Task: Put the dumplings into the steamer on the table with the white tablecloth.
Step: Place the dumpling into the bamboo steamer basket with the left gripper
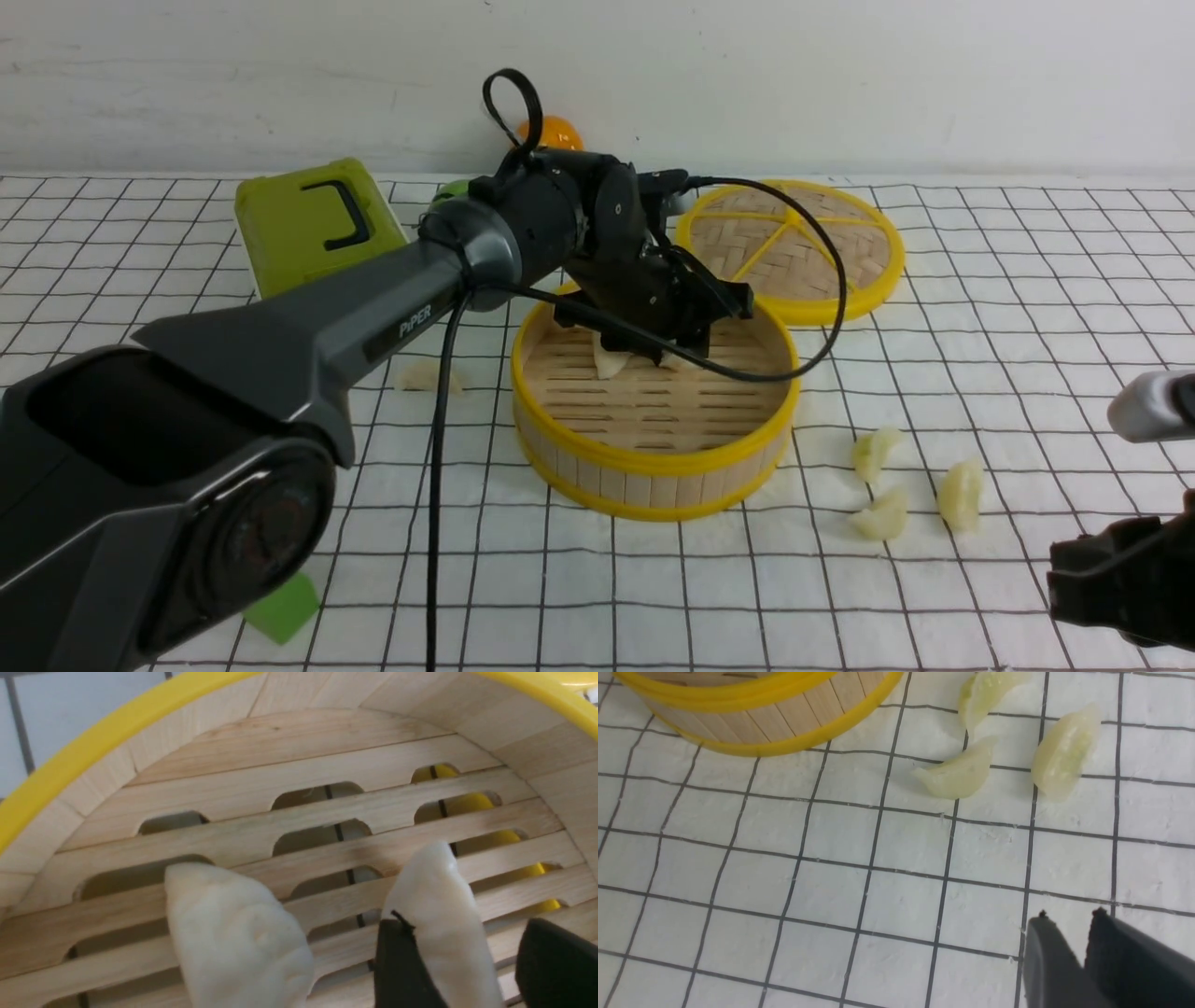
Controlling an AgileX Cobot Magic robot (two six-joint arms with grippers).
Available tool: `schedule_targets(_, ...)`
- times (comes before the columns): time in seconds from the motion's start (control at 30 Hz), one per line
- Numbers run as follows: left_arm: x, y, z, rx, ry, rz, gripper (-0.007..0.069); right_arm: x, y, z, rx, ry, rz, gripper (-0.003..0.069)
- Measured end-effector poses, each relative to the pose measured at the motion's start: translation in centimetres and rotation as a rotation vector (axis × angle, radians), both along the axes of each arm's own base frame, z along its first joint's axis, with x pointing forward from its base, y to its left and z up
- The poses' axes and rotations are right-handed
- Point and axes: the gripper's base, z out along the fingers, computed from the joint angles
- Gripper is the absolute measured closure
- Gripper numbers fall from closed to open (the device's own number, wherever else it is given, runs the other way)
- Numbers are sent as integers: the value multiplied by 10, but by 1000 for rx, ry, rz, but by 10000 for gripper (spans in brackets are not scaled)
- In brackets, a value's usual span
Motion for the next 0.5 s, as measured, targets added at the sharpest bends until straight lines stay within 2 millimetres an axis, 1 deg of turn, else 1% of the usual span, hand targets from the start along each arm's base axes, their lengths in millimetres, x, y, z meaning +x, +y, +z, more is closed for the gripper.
schedule_targets(0.1,1,1,0,-15,12,38,249,0,0,0,0,0,0,522)
schedule_targets(0.2,0,2,6,-19,12,59,246,0,0,0,0,1,0,522)
schedule_targets(0.23,-1,4,18,-14,-3,61,244,0,0,0,0,1,0,520)
schedule_targets(0.27,-2,4,22,-13,-11,60,244,0,0,0,0,1,0,520)
schedule_targets(0.3,-4,8,43,-2,-51,57,244,0,0,0,0,1,0,519)
schedule_targets(0.33,-5,11,57,8,-79,55,244,0,0,0,0,1,0,519)
schedule_targets(0.37,-9,16,78,30,-127,55,244,0,0,0,0,1,0,516)
schedule_targets(0.4,-9,16,79,31,-125,55,244,0,0,0,0,1,0,516)
schedule_targets(0.43,-16,29,112,104,-201,62,244,0,0,0,0,1,0,515)
schedule_targets(0.47,-20,38,127,162,-232,73,244,0,0,0,0,1,0,514)
schedule_targets(0.5,-21,40,130,173,-235,78,244,0,0,0,0,1,0,514)
